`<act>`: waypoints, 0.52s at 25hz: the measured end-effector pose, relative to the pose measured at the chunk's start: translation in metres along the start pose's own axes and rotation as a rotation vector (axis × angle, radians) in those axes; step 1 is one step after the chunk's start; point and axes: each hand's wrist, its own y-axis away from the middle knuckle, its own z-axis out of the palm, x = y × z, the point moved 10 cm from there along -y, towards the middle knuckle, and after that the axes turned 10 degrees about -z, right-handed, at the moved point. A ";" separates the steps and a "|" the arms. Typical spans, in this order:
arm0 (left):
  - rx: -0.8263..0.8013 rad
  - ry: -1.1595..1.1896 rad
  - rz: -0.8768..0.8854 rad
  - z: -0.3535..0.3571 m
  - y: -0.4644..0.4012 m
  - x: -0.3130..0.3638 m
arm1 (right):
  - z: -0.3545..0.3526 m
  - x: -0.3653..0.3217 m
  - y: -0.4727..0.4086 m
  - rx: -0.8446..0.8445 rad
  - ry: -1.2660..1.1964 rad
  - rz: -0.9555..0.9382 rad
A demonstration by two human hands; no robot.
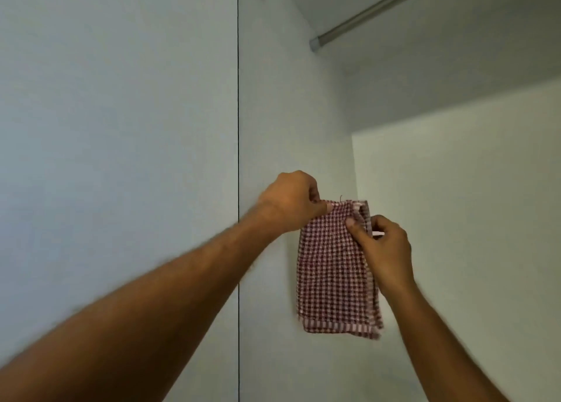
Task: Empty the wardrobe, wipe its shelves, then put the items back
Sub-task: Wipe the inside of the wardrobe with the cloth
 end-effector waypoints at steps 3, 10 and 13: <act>0.130 -0.164 0.022 -0.039 -0.049 0.020 | 0.013 -0.034 -0.061 0.207 0.234 -0.165; 0.442 -0.481 -0.062 -0.133 -0.109 0.015 | 0.117 -0.098 -0.088 0.211 -0.310 -0.484; 0.506 -0.550 0.025 -0.148 -0.106 0.031 | 0.147 -0.118 -0.069 0.104 -0.272 -0.735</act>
